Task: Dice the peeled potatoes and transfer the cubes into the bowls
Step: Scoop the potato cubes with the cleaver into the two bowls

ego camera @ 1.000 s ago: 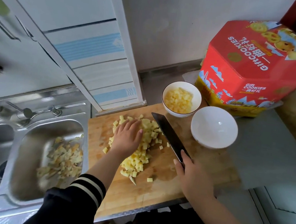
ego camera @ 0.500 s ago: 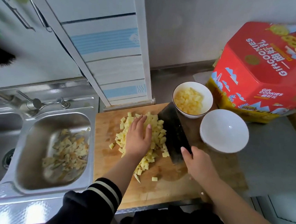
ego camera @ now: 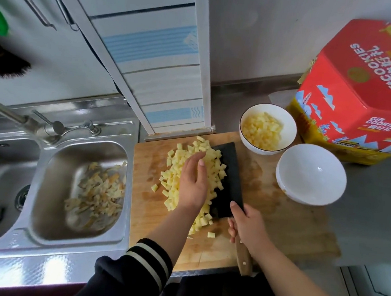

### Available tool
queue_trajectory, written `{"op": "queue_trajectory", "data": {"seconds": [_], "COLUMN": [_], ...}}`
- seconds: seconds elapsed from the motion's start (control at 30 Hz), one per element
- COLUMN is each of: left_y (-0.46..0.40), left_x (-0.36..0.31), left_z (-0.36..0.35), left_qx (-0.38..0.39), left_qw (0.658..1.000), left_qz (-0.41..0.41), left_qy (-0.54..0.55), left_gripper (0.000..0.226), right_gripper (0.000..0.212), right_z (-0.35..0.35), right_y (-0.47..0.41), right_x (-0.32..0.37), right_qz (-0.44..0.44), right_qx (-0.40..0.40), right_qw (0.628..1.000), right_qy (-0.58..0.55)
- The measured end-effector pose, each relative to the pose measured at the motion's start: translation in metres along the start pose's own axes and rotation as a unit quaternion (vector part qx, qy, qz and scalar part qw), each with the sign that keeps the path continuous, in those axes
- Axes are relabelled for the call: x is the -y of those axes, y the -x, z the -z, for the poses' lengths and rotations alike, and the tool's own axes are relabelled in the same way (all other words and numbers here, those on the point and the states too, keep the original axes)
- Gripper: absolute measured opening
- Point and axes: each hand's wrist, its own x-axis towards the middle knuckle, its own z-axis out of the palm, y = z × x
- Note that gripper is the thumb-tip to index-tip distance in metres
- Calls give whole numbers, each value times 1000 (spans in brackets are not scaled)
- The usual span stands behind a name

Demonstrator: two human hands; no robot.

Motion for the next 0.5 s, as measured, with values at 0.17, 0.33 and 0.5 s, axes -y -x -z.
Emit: {"op": "queue_trajectory", "data": {"seconds": [0.17,0.33,0.5], "left_y": [7,14,18], "left_x": [-11,-18,-25], "left_z": [9,16,29], "left_qx": [14,30,5], "left_qw": [997,997,994], "left_qz": [39,19,22], "left_qy": [60,68,108], "left_gripper": [39,50,54], "right_gripper": [22,21,20], "right_z": [0,-2,-2], "right_y": [2,9,18], "right_x": [-5,-4,-3], "right_qz": [-55,-72,-74], "right_qx": [21,50,62], "right_qw": [994,987,985], "right_qy": [-90,-132,-140]}}
